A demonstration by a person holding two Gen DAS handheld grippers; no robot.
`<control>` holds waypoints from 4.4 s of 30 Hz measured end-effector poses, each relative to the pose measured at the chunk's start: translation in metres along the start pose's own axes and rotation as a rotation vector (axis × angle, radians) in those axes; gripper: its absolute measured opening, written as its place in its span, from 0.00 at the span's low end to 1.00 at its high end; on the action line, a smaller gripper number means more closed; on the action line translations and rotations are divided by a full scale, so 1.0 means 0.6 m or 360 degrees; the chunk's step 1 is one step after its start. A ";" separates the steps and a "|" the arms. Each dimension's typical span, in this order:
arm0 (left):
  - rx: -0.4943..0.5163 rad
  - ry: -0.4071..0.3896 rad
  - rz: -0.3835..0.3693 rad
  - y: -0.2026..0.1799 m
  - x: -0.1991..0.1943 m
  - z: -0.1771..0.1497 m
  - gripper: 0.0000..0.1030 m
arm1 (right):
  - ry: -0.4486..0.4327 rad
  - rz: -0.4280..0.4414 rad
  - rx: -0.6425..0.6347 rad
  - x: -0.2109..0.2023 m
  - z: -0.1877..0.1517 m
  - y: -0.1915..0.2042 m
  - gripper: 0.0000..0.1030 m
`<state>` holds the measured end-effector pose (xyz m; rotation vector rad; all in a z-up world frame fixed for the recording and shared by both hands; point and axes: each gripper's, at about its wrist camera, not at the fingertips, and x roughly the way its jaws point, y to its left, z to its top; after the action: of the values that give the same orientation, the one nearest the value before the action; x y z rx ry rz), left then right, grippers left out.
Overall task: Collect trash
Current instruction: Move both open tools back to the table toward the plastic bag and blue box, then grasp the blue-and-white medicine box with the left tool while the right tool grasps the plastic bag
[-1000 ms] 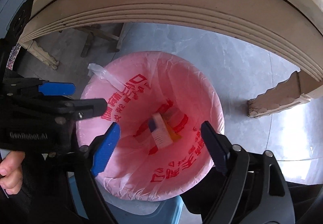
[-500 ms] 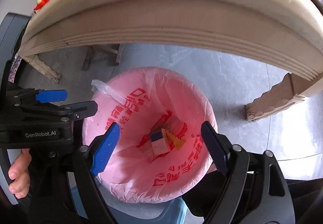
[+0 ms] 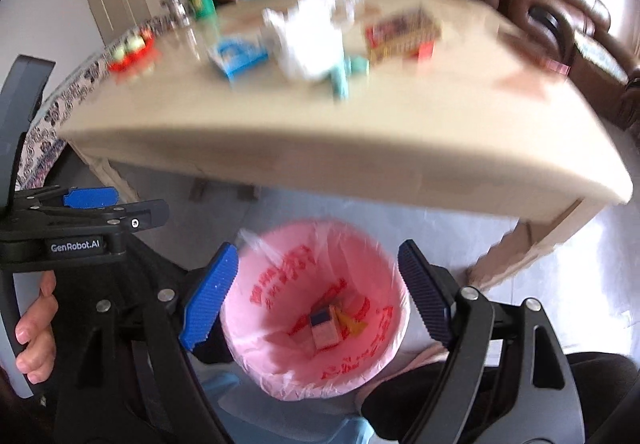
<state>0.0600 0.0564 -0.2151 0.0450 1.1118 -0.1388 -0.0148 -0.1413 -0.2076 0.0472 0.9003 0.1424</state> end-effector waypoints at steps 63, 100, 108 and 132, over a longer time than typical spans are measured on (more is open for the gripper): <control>-0.0345 -0.0187 0.0248 0.064 -0.056 0.264 0.91 | -0.0441 0.0085 -0.0132 -0.009 0.246 0.017 0.84; -0.0862 0.0292 0.0155 0.132 0.189 0.398 0.91 | -0.0224 0.0126 -0.0144 0.207 0.268 0.000 0.84; -0.0828 0.0349 0.0153 0.122 0.228 0.410 0.91 | -0.0181 0.0131 -0.0130 0.231 0.264 -0.002 0.84; -0.0781 0.0415 0.0280 0.089 0.265 0.439 0.80 | -0.0245 0.0050 -0.0195 0.237 0.257 0.007 0.46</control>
<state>0.3710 0.0670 -0.2426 -0.2840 1.3699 0.3071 0.1929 -0.1139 -0.2221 -0.0413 0.7361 0.2201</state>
